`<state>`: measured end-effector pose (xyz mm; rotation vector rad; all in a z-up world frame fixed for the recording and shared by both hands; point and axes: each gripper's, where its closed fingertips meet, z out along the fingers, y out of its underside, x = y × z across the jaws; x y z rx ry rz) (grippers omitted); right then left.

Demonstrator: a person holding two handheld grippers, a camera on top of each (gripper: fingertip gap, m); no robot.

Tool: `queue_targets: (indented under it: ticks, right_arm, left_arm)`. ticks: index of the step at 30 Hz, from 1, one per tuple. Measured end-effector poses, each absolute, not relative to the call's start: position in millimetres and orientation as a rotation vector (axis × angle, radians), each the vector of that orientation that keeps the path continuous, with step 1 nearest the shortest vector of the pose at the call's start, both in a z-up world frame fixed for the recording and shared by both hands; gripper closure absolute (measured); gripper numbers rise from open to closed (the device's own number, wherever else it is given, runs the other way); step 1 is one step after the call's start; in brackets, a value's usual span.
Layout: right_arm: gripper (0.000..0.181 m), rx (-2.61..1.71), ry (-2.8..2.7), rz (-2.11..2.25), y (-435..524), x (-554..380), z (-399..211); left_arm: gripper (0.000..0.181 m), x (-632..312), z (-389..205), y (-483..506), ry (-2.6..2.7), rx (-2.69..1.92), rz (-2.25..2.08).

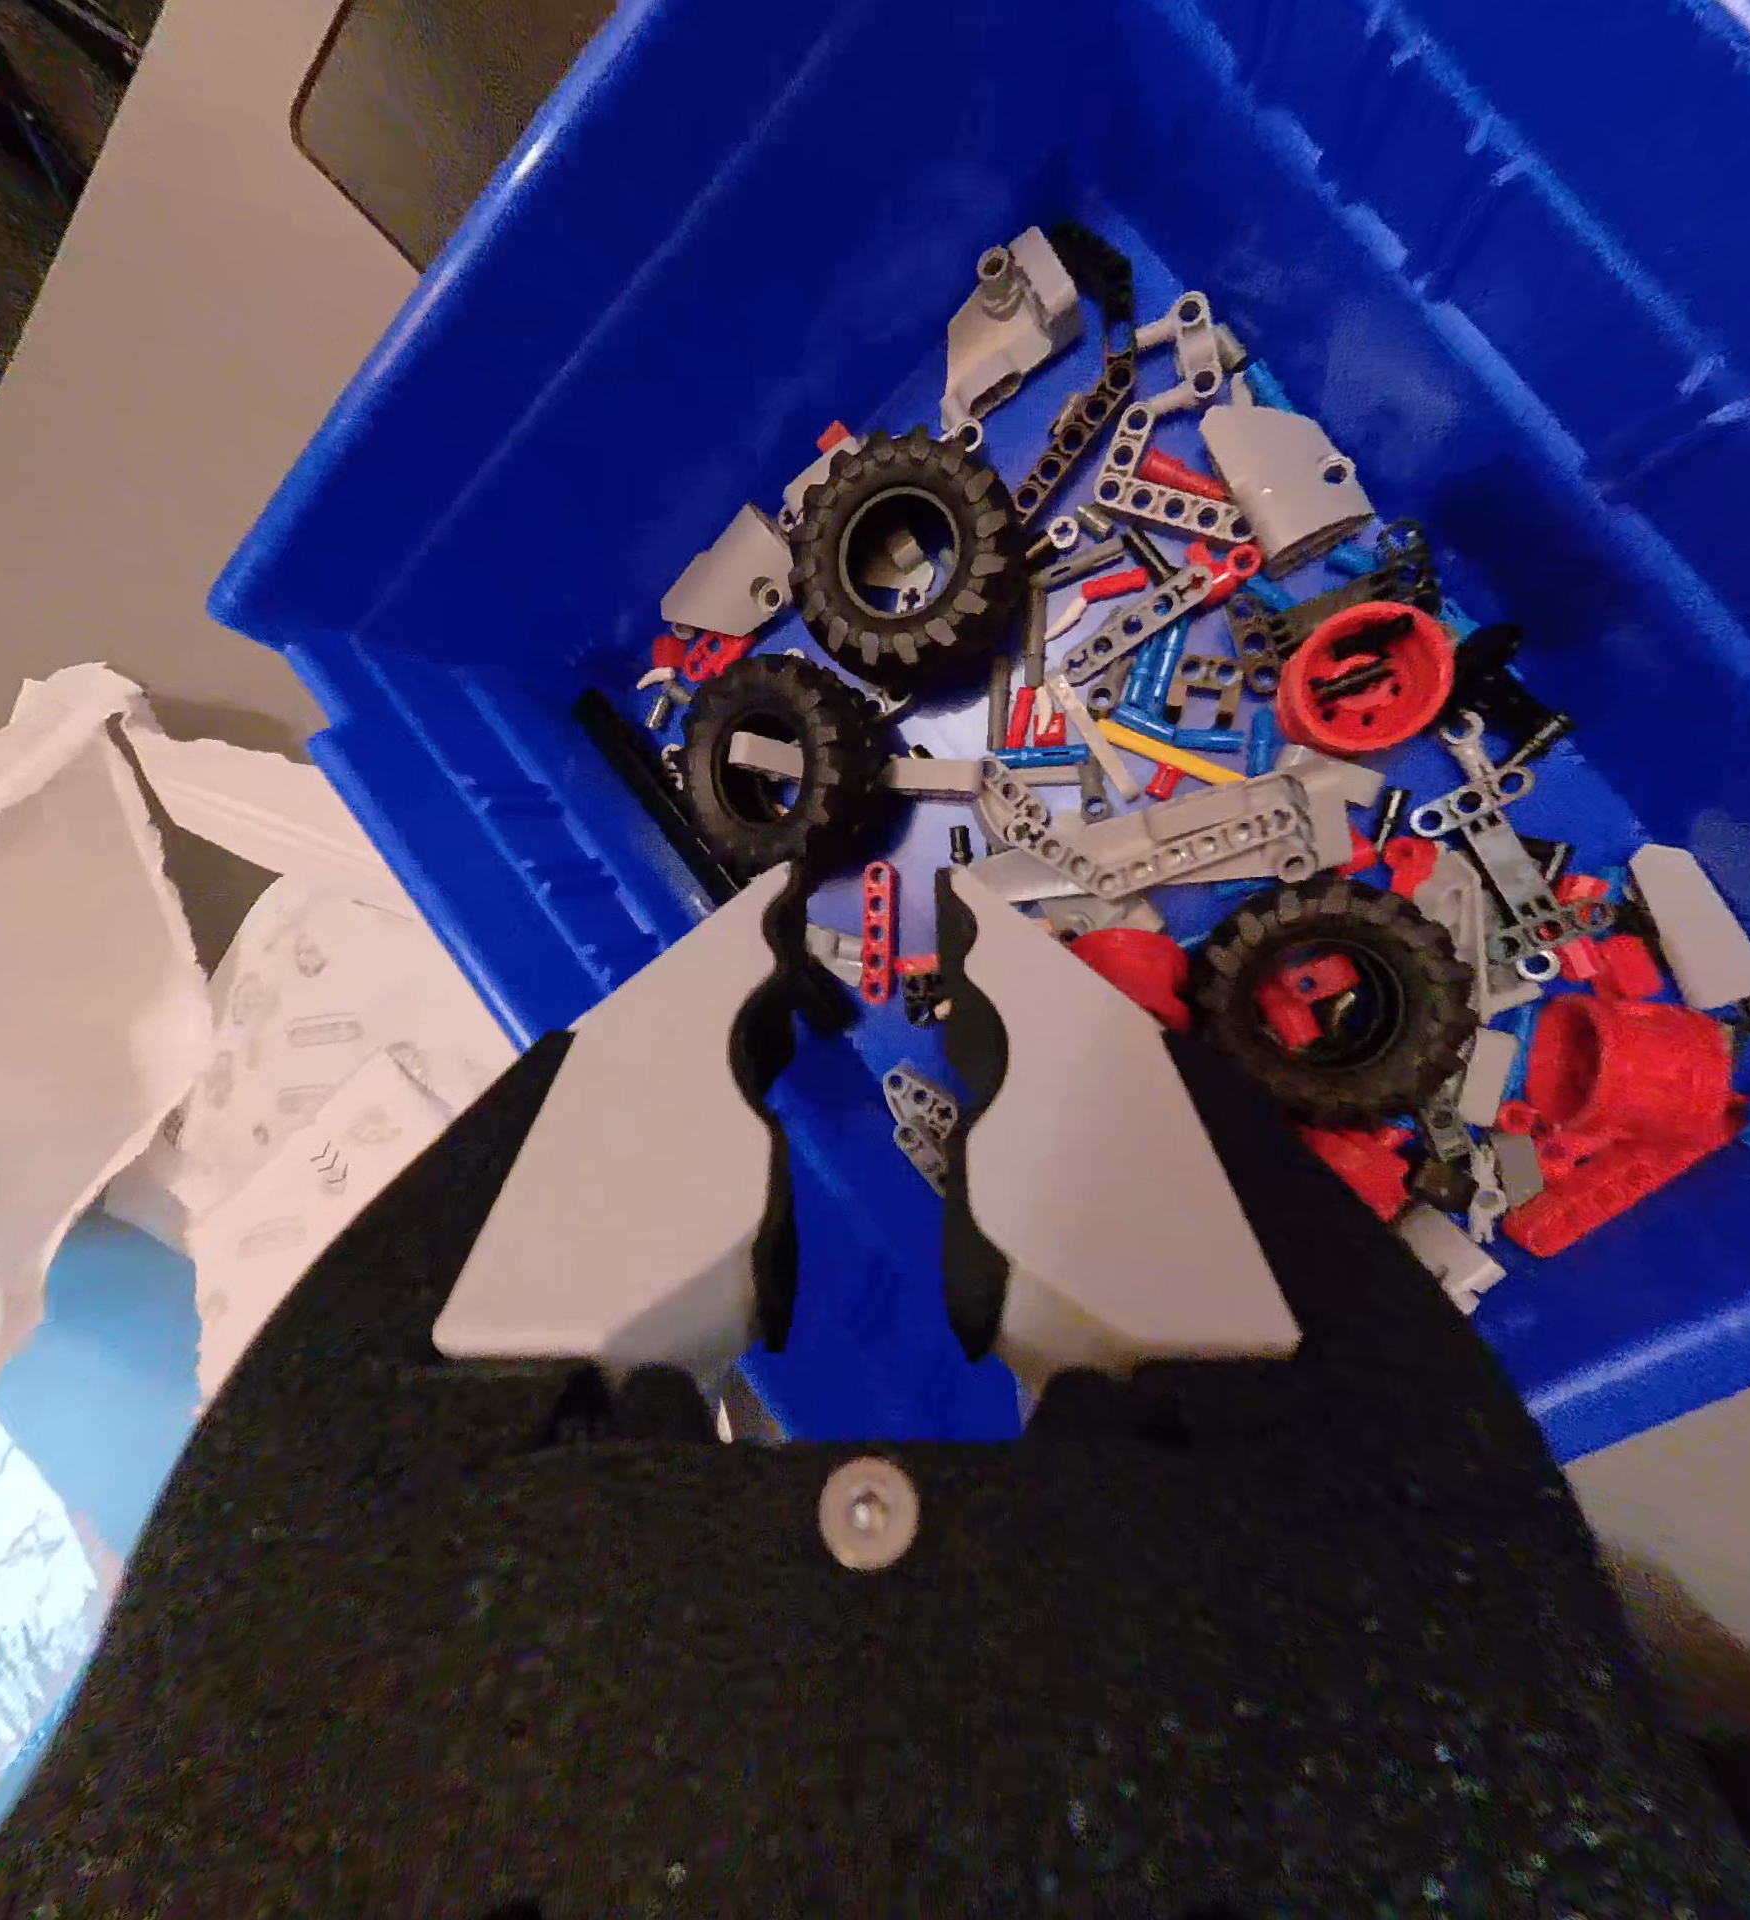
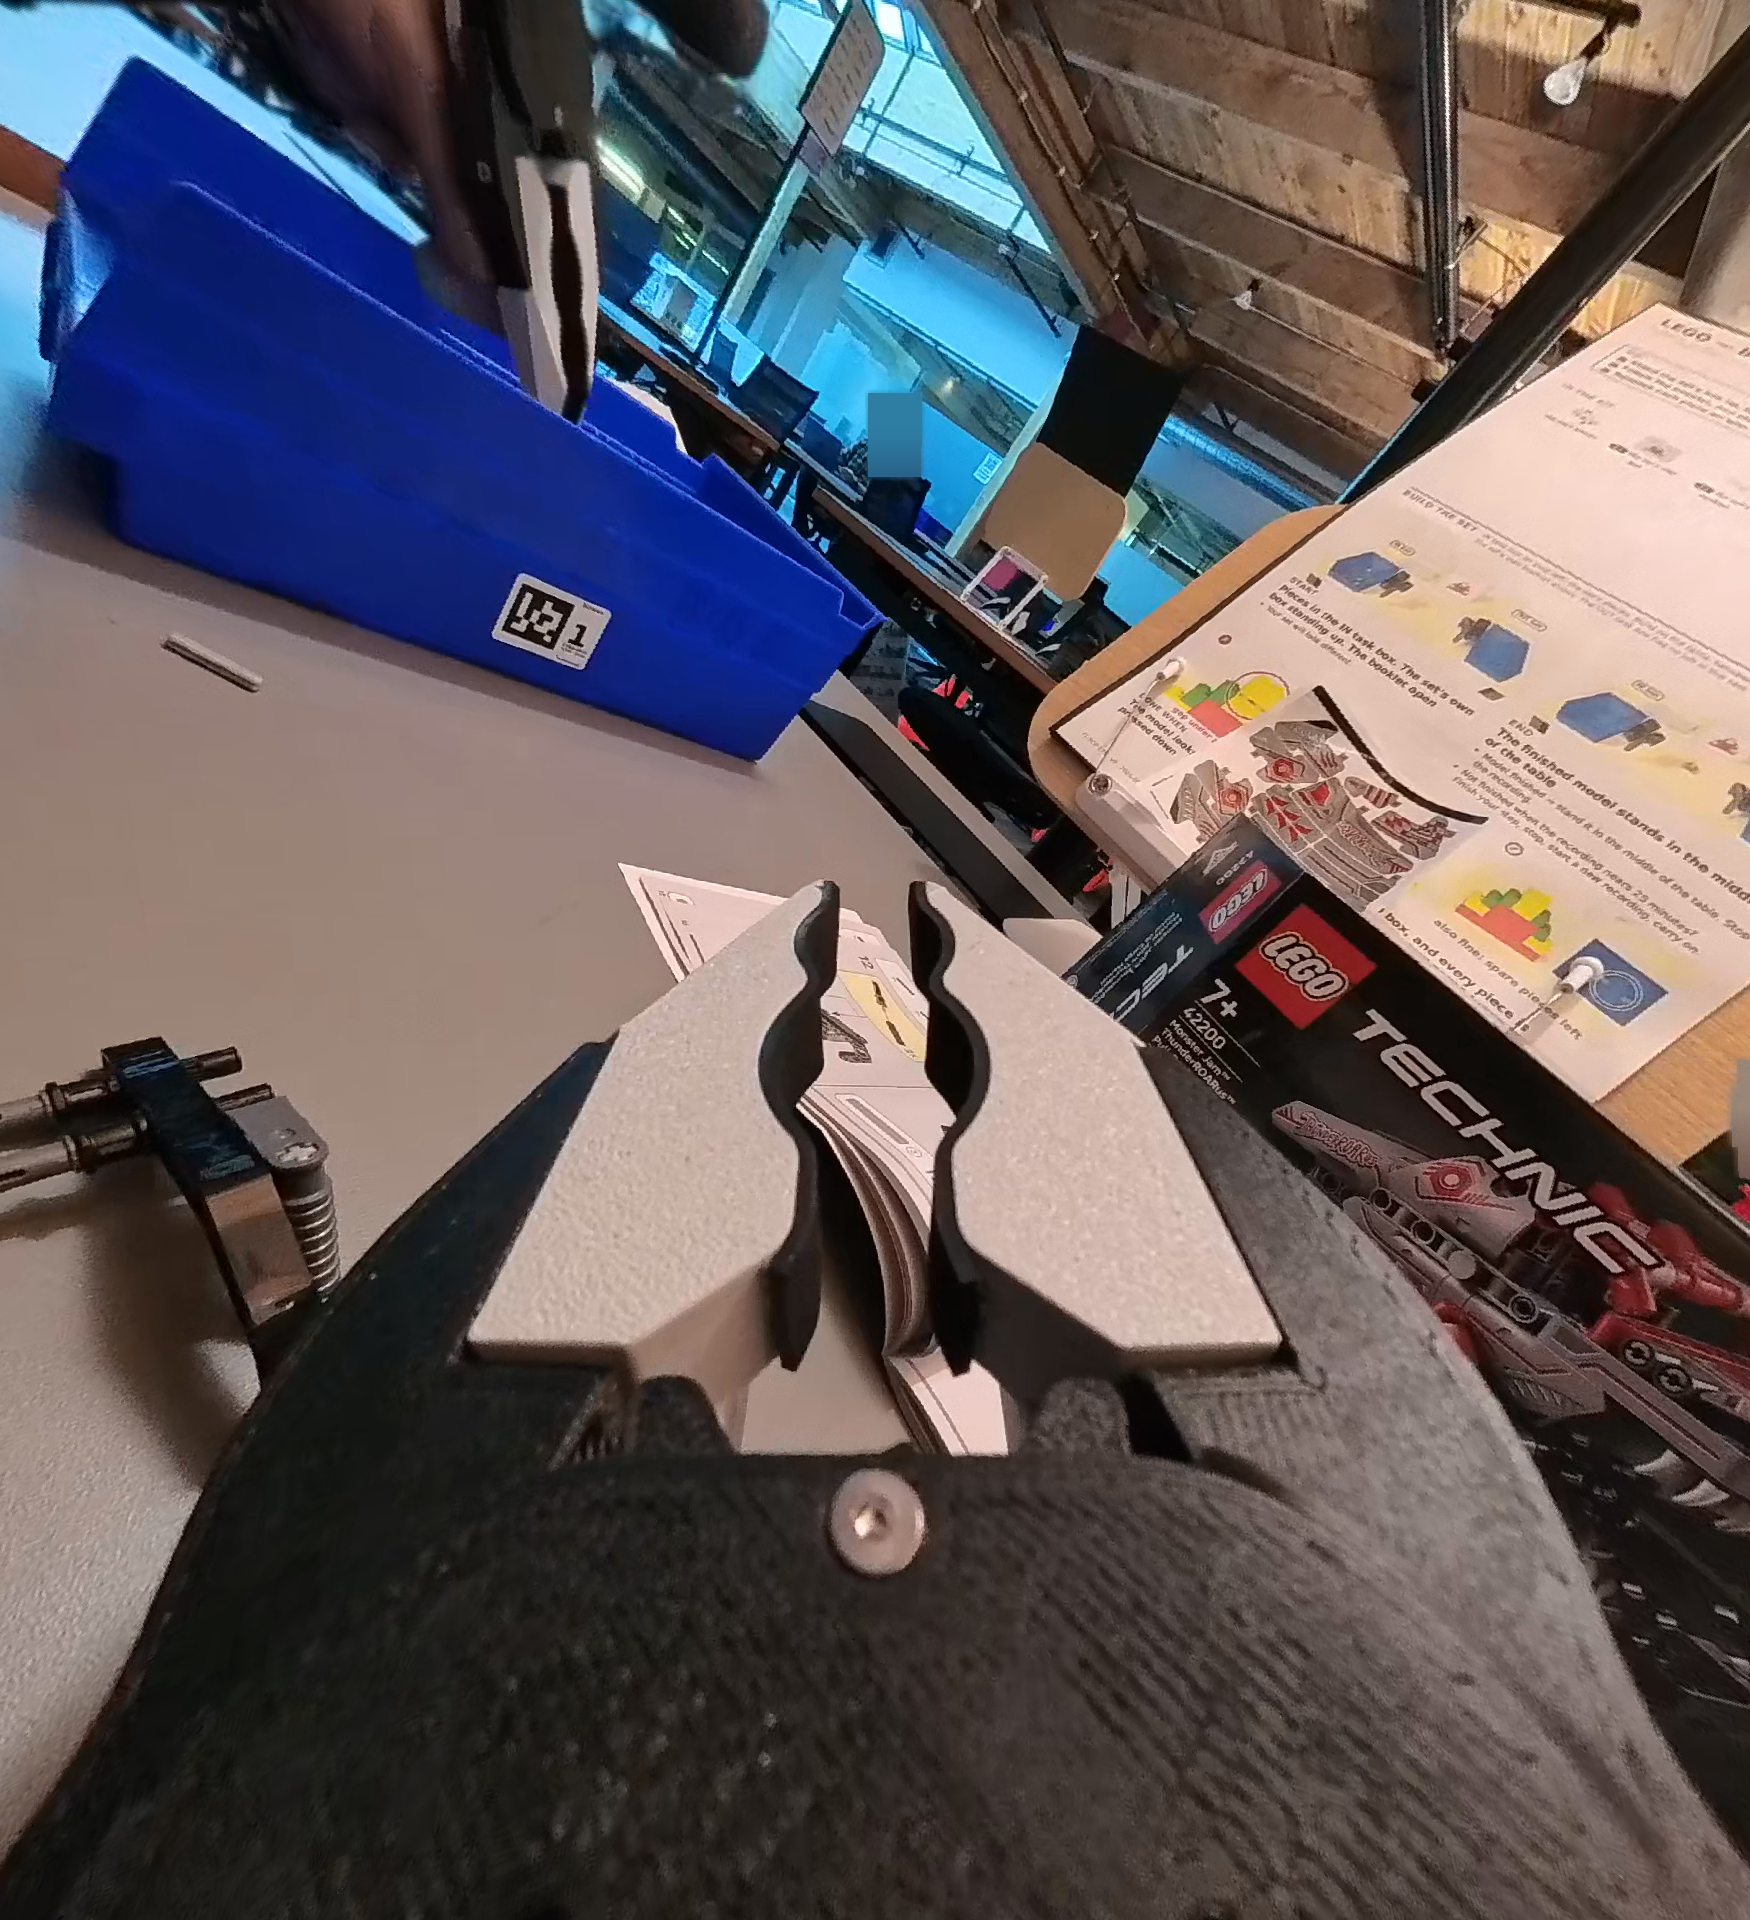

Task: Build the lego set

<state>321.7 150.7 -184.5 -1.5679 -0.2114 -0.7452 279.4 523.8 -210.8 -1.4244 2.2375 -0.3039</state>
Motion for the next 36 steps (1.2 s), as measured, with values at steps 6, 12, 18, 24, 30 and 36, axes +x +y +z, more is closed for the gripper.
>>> queue_targets:
  ticks: [6,12,18,24,30,36]
  right_arm:
    - [0.170,-1.576,-0.217,-0.747,151.7,322.4,-185.9]
    - [0.170,-1.575,-0.218,-0.742,151.7,322.6,-185.8]
    - [0.170,-1.577,-0.226,-0.734,152.0,321.4,-186.3]
    - [0.170,-1.574,-0.229,-0.739,151.8,321.0,-186.2]
    - [0.170,-1.577,-0.227,-0.741,152.1,321.5,-186.6]
    - [0.170,-1.576,-0.227,-0.743,152.0,321.4,-186.5]
  left_arm:
    - [0.140,285.4,-189.4,516.1,2.112,-1.500,-0.474]
    - [0.099,298.1,-231.8,480.7,2.313,-1.470,-0.465]
    - [0.086,308.3,-264.7,469.8,2.373,-1.475,-0.314]
    - [0.090,308.3,-265.5,483.0,2.343,-1.475,-0.231]
    - [0.148,306.6,-263.3,502.6,2.249,-1.572,-0.183]
    - [0.162,302.9,-251.5,513.2,2.176,-1.642,-0.217]
